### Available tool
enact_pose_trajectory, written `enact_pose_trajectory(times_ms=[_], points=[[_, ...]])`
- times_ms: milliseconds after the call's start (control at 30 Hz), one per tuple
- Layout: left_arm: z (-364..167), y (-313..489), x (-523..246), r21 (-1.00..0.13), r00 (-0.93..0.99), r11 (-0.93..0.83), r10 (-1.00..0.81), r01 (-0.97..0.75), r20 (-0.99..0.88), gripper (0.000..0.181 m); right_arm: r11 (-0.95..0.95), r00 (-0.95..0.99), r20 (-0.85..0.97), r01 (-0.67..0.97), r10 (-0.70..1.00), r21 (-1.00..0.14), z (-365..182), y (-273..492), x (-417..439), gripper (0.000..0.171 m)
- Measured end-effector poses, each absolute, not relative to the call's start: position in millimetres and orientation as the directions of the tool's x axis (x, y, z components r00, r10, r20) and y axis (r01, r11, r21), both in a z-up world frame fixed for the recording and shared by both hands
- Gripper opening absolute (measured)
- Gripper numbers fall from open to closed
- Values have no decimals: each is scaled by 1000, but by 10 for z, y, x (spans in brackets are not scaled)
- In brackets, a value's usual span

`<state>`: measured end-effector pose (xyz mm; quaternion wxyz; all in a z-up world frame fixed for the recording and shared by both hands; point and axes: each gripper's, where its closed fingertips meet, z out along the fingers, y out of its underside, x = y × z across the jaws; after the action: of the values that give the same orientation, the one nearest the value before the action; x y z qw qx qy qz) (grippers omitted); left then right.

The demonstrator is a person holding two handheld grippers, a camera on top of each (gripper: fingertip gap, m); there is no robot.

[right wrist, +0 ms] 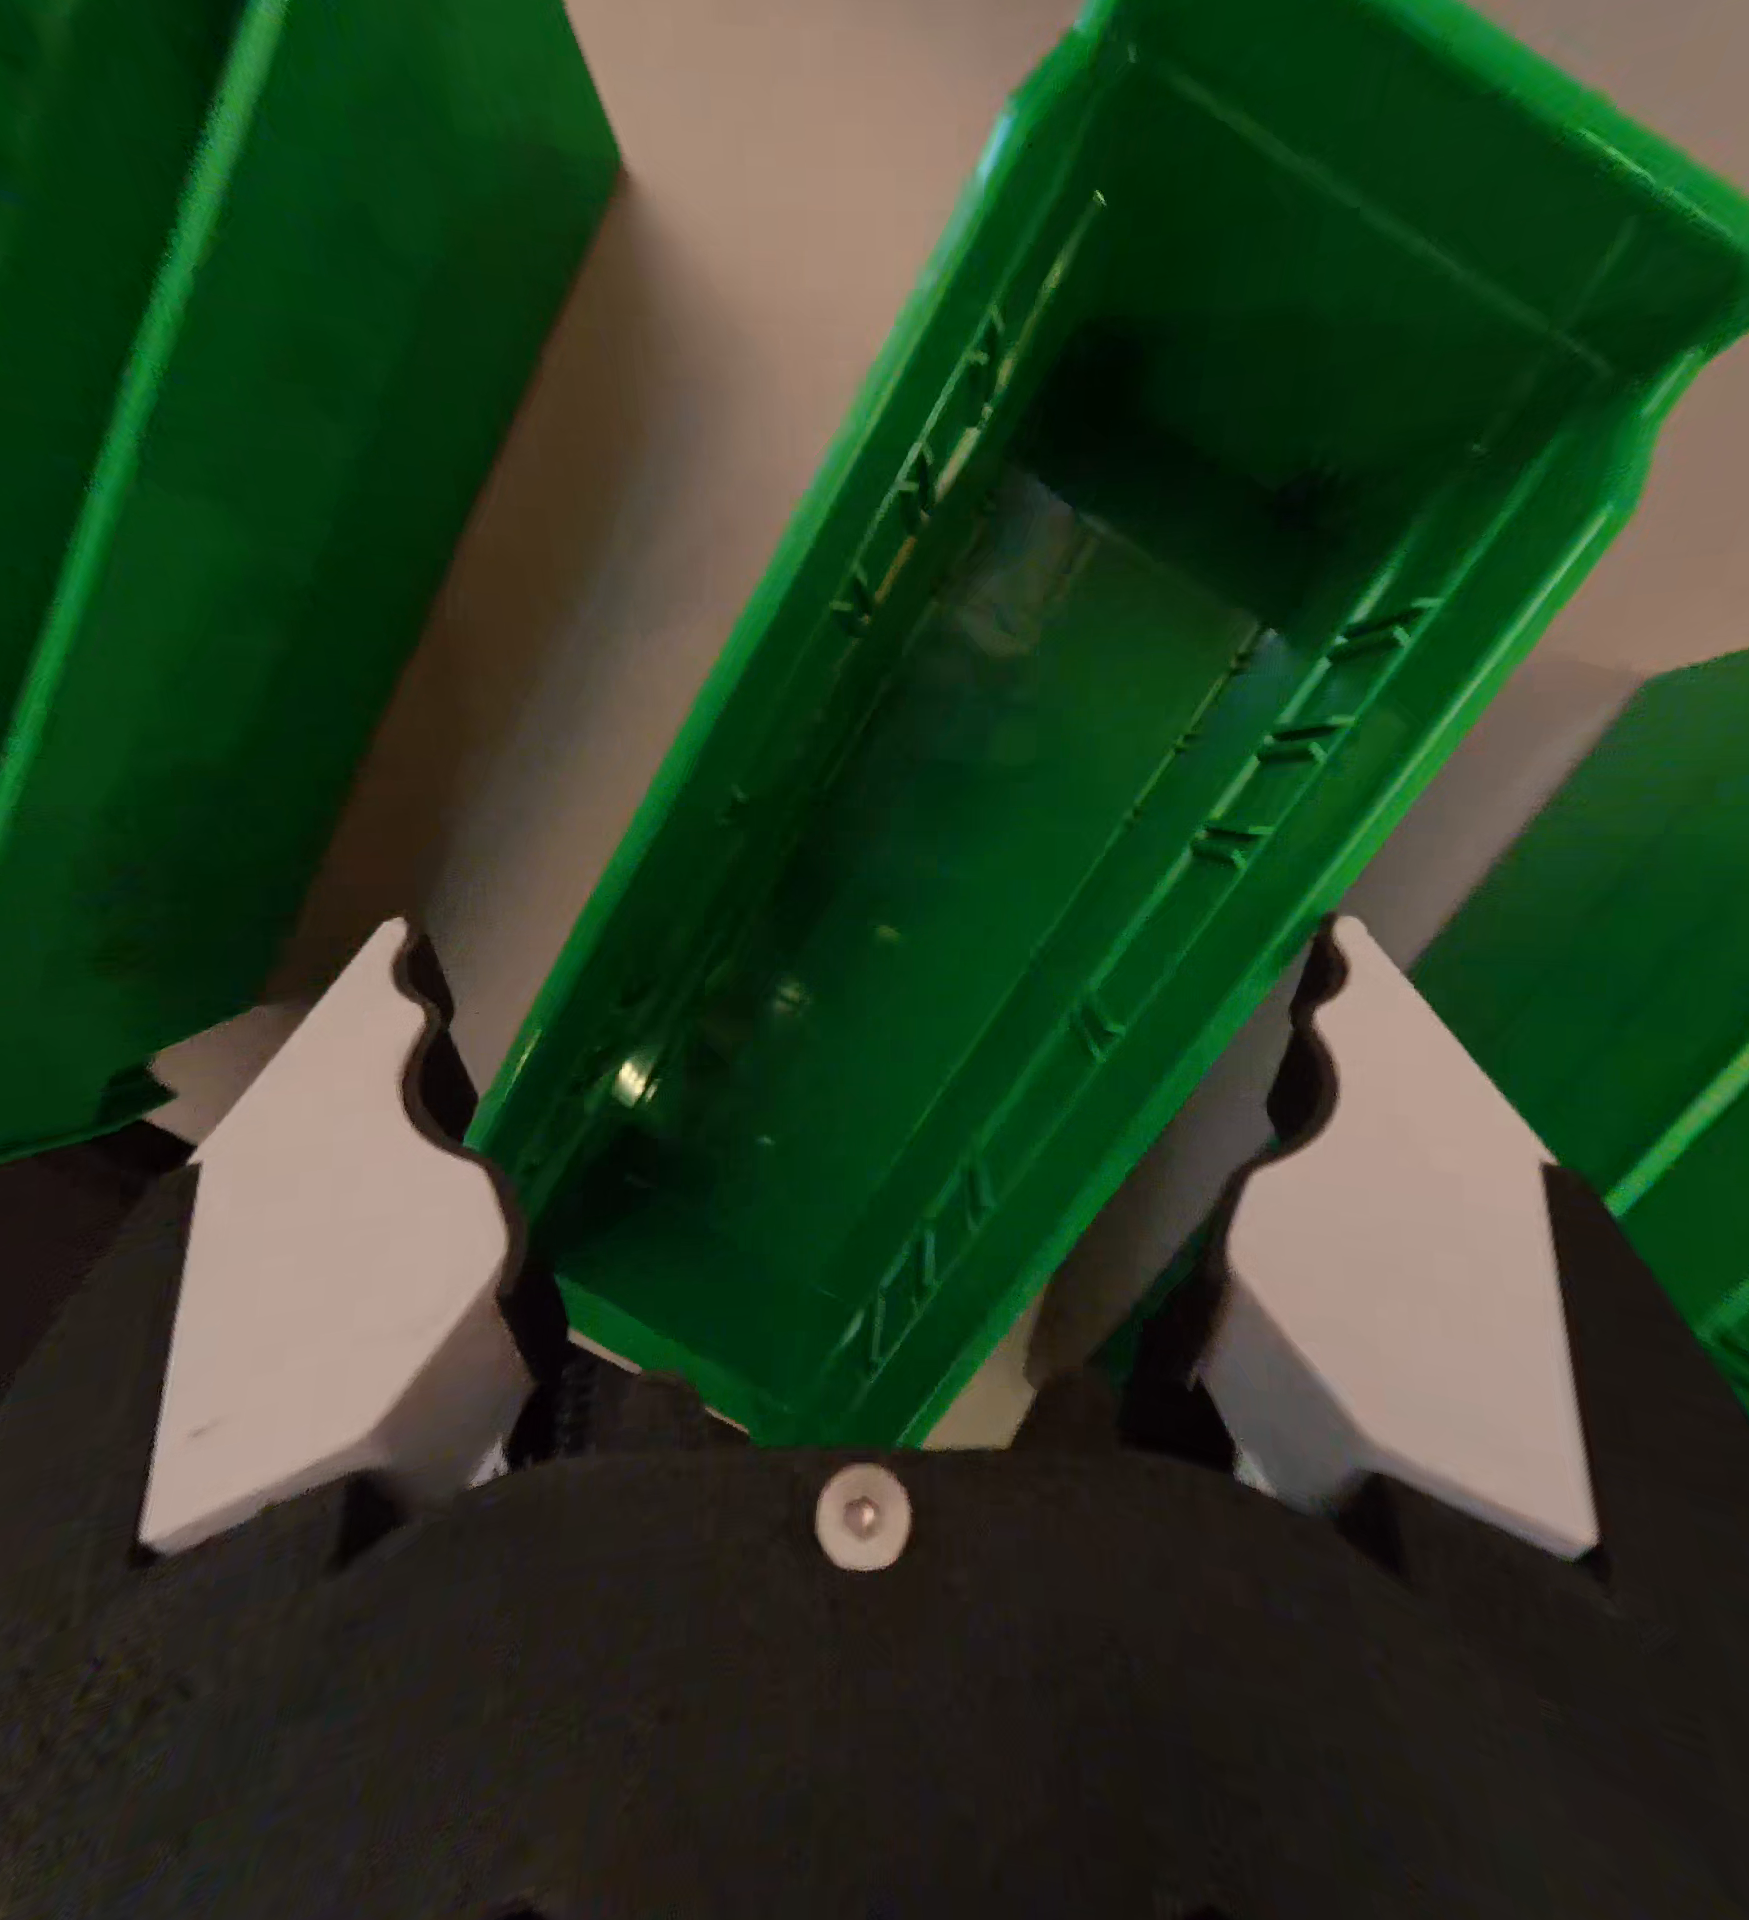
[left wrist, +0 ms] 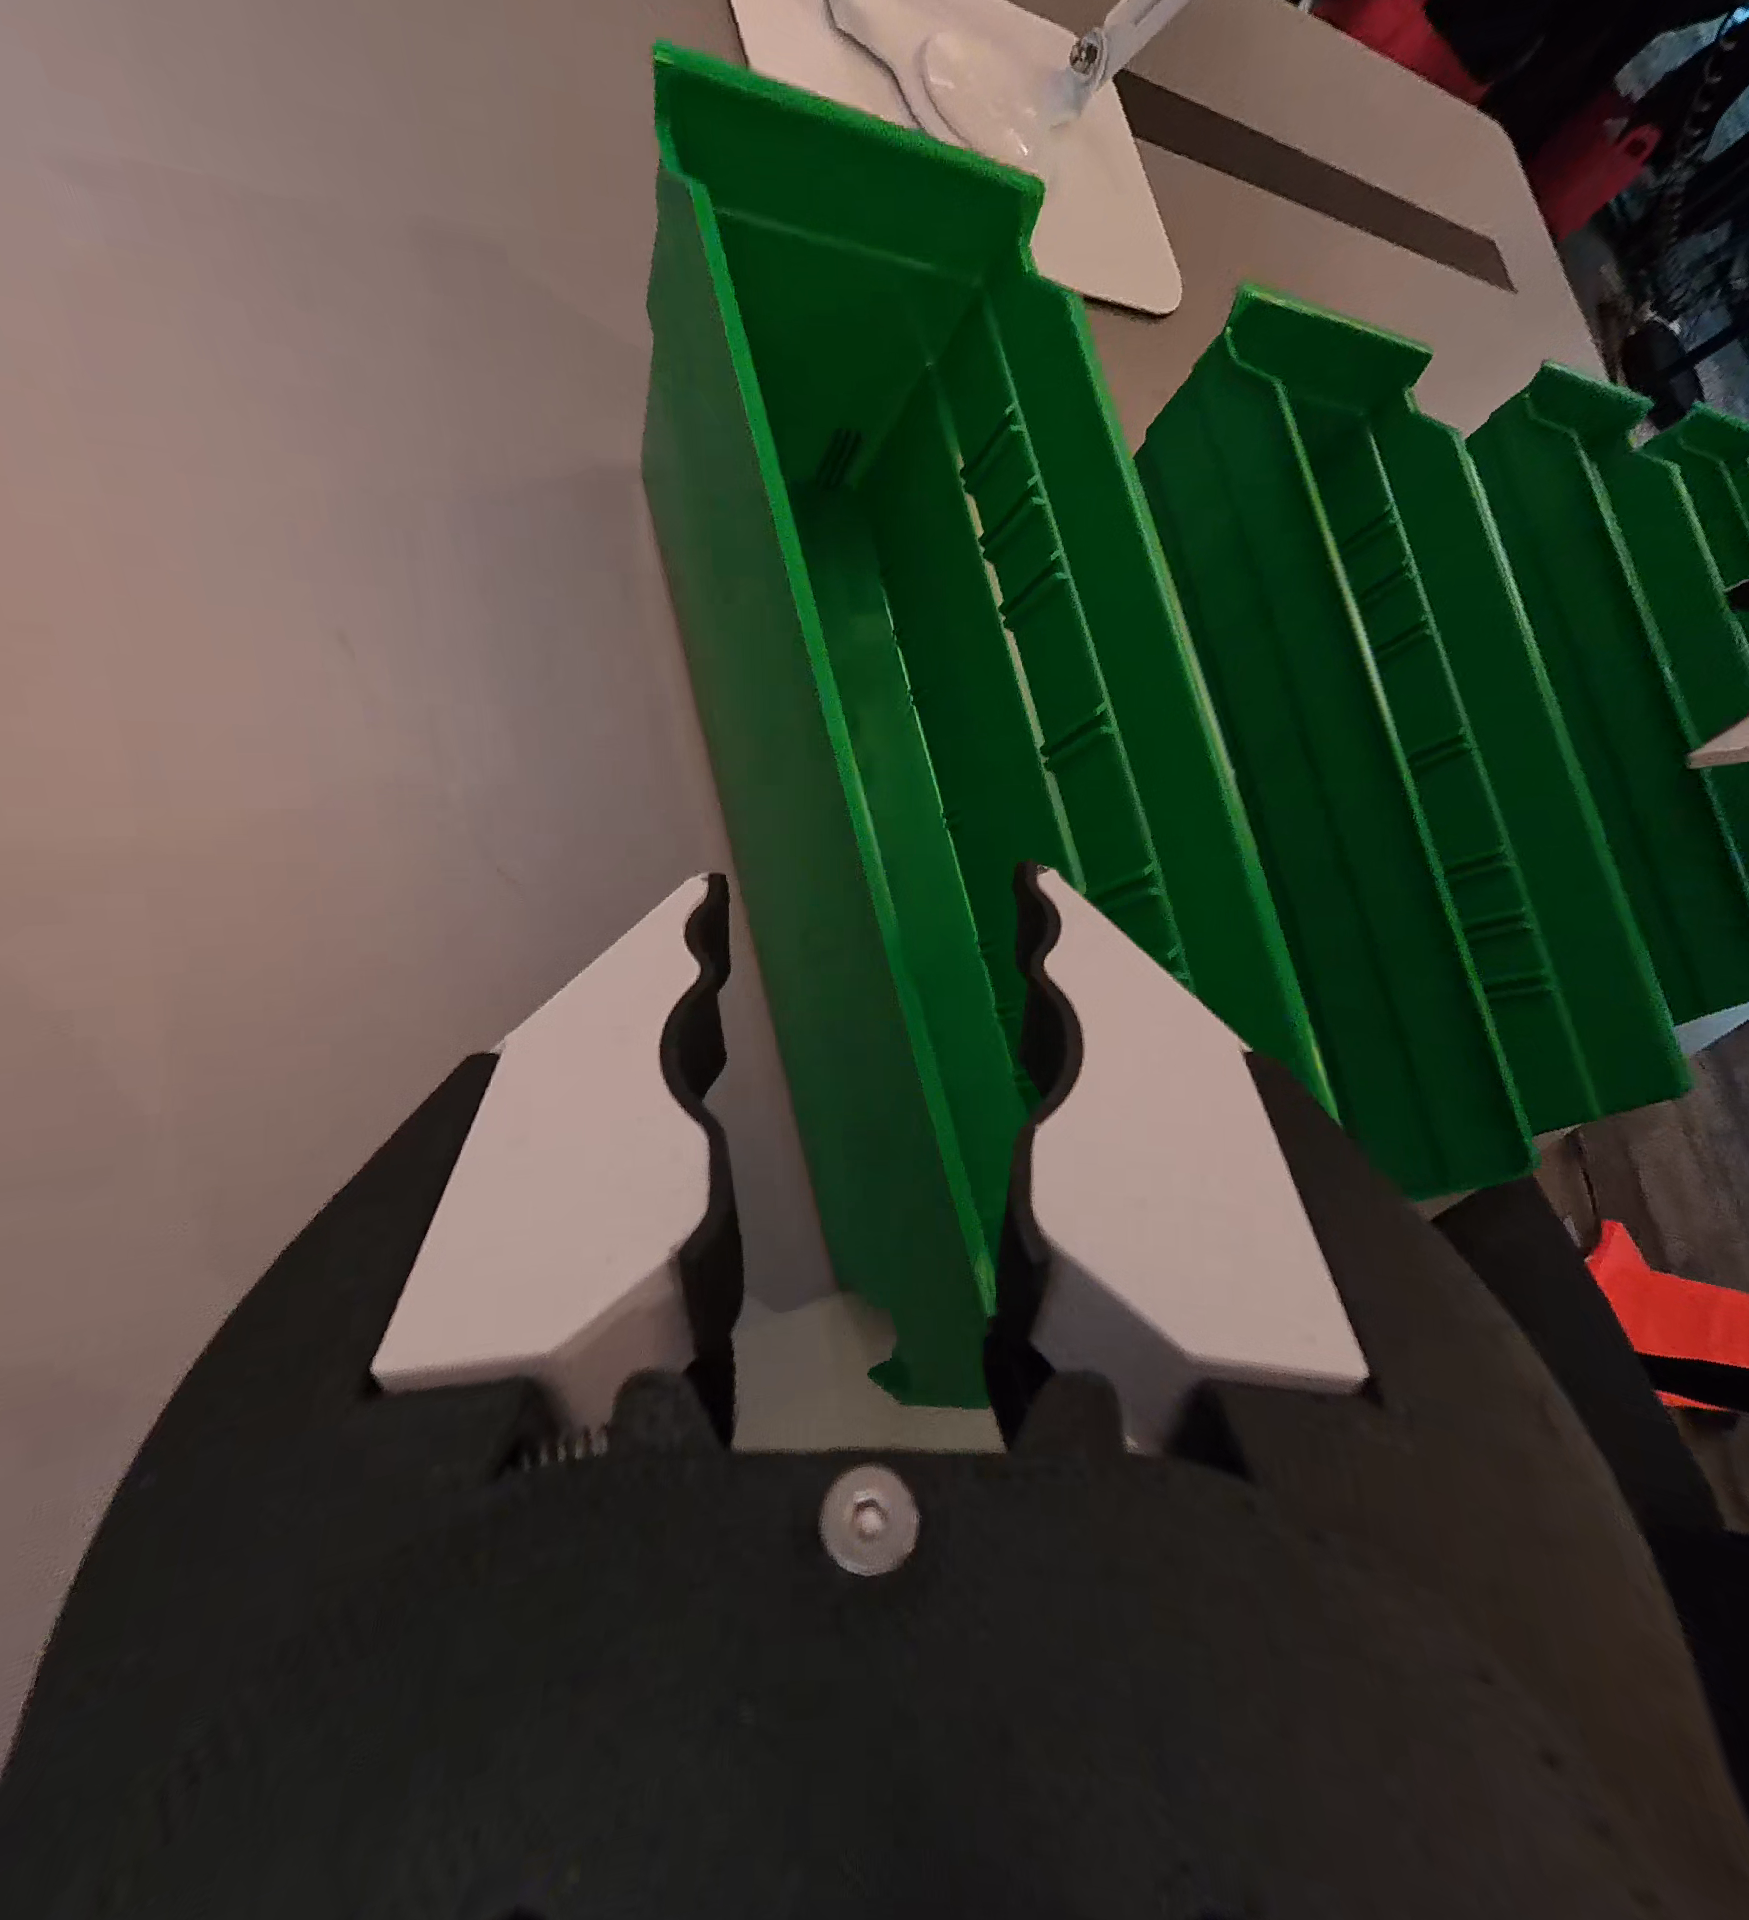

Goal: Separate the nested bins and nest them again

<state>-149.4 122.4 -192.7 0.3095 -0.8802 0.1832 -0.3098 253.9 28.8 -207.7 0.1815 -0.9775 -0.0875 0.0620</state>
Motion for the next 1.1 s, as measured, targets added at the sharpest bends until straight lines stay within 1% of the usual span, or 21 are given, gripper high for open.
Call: enact_pose_trajectory(times_ms=[67,167,200,267,333,367,467,500,600,733,933,1100], points=[[-1978,1214,-1501,-652,740,-745,-519,-145,429,54,-941,985,-8,159,170,-298,-2166,260,2642,152],[-2007,1220,-1507,-653,738,-741,-528,-158,421,54,-963,988,-57,124,142,-241,-2309,253,2617,151],[-2012,1230,-1515,-656,737,-738,-531,-160,418,54,-965,986,-66,134,152,-226,-2334,251,2615,151],[-2032,1244,-1544,-654,738,-741,-526,-153,423,53,-966,979,-68,176,191,-188,-2320,225,2638,143],[-2037,1244,-1561,-648,729,-751,-515,-130,450,52,-965,973,-40,220,228,-144,-2311,209,2698,142],[-2038,1242,-1564,-646,725,-753,-512,-121,461,52,-963,971,-32,231,238,-141,-2312,223,2711,144],[-2043,1249,-1562,-644,717,-757,-512,-115,474,51,-968,978,-39,197,205,-156,-2347,290,2713,150],[-2046,1253,-1559,-646,715,-754,-516,-117,472,51,-969,979,-39,191,199,-160,-2356,304,2712,148],[-2062,1251,-1544,-646,711,-754,-520,-123,472,50,-966,979,-31,191,200,-174,-2316,325,2701,130],[-2076,1266,-1546,-650,711,-748,-528,-132,464,50,-962,981,-55,169,184,-215,-2284,367,2676,120],[-2029,1308,-1550,-664,703,-739,-533,-114,472,49,-954,978,-132,122,163,-274,-2191,406,2662,115],[-2024,1322,-1526,-669,696,-734,-540,-114,473,51,-934,967,-197,86,162,-346,-1872,478,2679,115]])
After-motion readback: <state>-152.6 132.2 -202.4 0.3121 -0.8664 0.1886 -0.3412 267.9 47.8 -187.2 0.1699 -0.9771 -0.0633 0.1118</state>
